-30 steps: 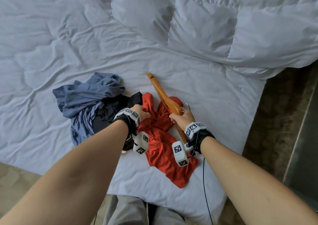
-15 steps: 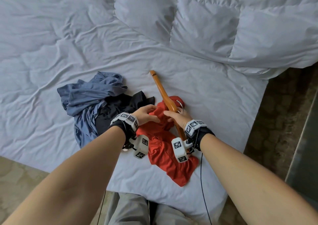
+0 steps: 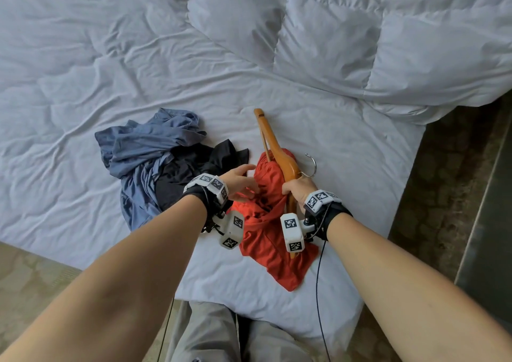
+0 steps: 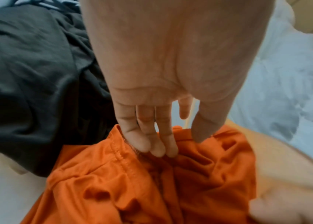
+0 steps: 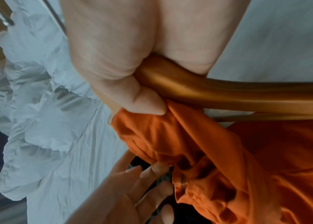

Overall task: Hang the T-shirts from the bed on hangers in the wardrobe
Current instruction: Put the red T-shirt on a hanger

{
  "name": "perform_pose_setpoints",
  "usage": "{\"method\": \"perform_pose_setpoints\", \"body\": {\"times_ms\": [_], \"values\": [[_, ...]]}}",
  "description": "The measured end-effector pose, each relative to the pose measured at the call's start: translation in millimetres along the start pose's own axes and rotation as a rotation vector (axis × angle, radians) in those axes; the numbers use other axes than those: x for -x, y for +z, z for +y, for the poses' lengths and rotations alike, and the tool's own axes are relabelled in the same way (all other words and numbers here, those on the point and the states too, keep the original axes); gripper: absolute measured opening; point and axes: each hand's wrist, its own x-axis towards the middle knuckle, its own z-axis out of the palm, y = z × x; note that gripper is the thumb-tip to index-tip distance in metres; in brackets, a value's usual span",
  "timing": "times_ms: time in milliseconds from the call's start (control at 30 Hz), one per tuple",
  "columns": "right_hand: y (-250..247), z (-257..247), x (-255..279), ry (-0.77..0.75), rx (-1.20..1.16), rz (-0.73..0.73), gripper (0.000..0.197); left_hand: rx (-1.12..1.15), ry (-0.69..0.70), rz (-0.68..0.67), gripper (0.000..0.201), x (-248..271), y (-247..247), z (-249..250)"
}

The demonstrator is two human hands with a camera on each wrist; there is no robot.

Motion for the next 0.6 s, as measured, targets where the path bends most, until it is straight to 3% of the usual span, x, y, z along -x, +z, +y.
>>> {"method": "perform_pose_setpoints", "body": {"times_ms": [67, 233, 433, 600], "values": [[-3, 4, 4, -0.017, -0.007, -0.018, 0.035, -0.133, 0.035, 0.015, 0.065, -1, 6, -2], [-11, 8, 18, -0.052, -0.061, -0.011, 0.026, -0.32, 0.131, 0.078, 0.007, 5, 18, -4], [-16, 19, 17, -0.147, -0.177, -0.006, 0.027, -0.303, 0.241, 0.195, 0.016, 18, 26, 9], [-30, 6, 33, -0.199, -0.215, -0.031, 0.025, -0.22, 0.269, 0.166, 0.016, 49, 27, 36]]}}
